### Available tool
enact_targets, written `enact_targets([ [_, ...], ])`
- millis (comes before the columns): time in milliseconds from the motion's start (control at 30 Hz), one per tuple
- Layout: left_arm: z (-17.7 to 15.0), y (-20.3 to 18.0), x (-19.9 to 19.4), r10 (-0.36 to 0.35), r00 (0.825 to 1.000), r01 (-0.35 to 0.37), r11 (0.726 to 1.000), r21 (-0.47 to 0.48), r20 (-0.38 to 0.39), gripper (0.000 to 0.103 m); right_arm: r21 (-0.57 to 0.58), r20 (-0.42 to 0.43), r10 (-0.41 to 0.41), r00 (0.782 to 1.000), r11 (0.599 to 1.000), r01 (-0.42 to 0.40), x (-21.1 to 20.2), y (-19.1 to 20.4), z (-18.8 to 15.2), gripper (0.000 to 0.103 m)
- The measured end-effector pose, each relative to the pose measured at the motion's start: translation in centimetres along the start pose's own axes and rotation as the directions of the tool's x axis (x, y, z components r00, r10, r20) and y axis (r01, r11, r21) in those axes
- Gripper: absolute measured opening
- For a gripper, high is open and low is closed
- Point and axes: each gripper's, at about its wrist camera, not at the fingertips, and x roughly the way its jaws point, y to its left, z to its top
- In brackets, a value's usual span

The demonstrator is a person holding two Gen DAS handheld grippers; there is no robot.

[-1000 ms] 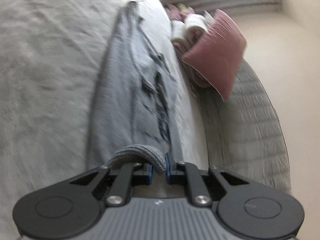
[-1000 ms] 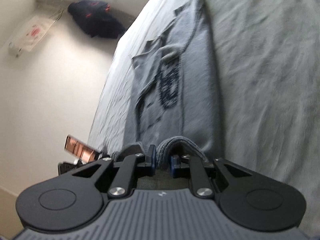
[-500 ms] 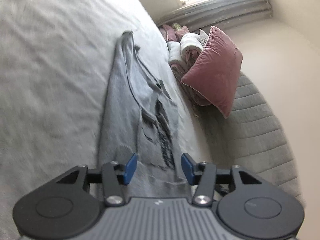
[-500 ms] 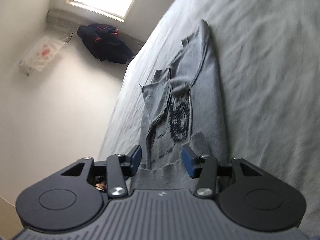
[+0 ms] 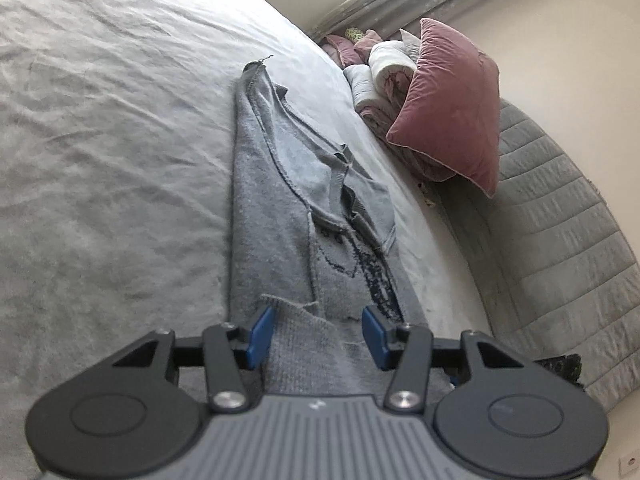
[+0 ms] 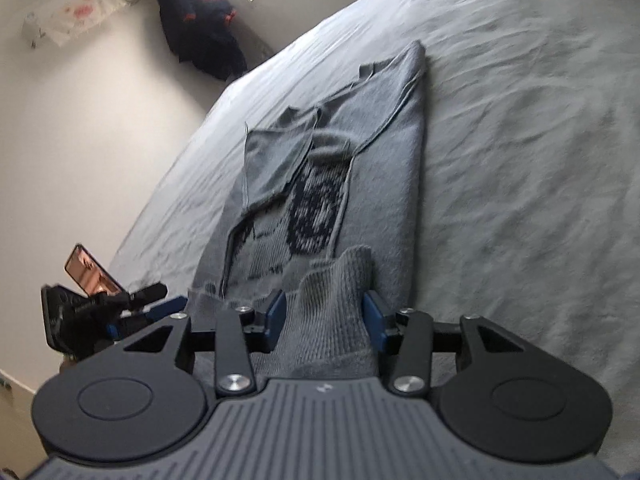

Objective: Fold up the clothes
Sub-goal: 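Fold the hem toward the collar with both grippers, then lay the folded hem down and open both grippers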

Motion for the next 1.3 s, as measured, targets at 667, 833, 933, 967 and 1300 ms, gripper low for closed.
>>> enact_targets([
  [667, -0.5, -1.3, 0.5, -0.06, 0.998, 0.059, 0.997, 0.042, 0.014, 0.007, 0.012, 0.107, -0.029, 0.994, 1.0, 0.028, 0.0, 0.4, 0.5, 0.012],
  [833, 1.2, -0.9, 1.0, -0.135, 0.99, 0.137, 0.989, -0.051, 0.037, 0.007, 0.022, 0.169, 0.011, 0.986, 1.0, -0.015, -1.1, 0.6, 2.1, 0.011],
  [933, 2.7, -0.1, 1.6, -0.15, 0.987, 0.155, 0.983, -0.093, 0.062, 0.007, 0.042, 0.197, 0.019, 0.98, 0.999, -0.028, -1.2, 0.1, 3.5, 0.011],
  [967, 3.2, 0.2, 1.8, -0.151, 0.986, 0.159, 0.981, -0.108, 0.073, 0.007, 0.051, 0.206, 0.021, 0.978, 0.998, -0.032, -1.1, -0.2, 4.0, 0.011],
  [1300, 6.4, 2.6, 5.8, -0.052, 0.994, 0.066, 0.986, -0.15, 0.094, 0.007, 0.15, 0.229, -0.012, 0.973, 0.988, -0.023, 1.1, -3.5, 7.9, 0.01],
])
